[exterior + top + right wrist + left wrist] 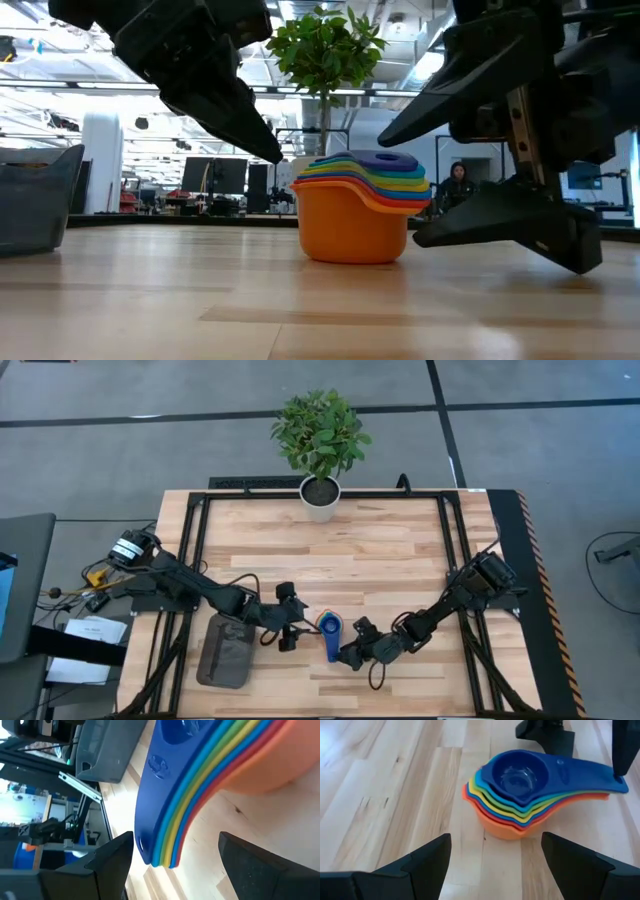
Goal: Nest measuring cups in basket
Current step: Put the nested measuring cups into the black bin
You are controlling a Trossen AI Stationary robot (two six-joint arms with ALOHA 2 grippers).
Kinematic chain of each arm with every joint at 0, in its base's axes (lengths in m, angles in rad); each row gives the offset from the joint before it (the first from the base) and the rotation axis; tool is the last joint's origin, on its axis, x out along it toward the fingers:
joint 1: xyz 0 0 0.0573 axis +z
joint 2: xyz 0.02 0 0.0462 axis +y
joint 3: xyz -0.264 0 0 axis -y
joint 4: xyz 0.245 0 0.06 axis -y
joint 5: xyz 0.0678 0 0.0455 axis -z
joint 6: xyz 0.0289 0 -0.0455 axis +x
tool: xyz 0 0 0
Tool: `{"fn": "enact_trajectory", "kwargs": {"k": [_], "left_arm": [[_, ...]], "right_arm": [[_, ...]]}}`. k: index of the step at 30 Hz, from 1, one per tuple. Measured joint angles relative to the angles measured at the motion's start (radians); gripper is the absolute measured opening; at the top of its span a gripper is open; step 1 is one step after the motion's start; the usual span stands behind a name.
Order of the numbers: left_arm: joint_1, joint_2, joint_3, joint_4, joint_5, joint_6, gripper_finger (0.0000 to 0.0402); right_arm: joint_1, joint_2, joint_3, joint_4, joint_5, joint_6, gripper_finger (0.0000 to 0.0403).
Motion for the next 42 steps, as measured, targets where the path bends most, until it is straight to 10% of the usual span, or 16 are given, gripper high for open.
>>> {"fn": "enact_trajectory", "kwargs": {"k": [42], "left_arm": [[-0.034, 0.101, 0.000, 0.125, 0.017, -0.040, 0.0300]], "right_arm": [[-0.038, 0.001, 0.003, 0.065, -0.054, 0.037, 0.0309]]}}
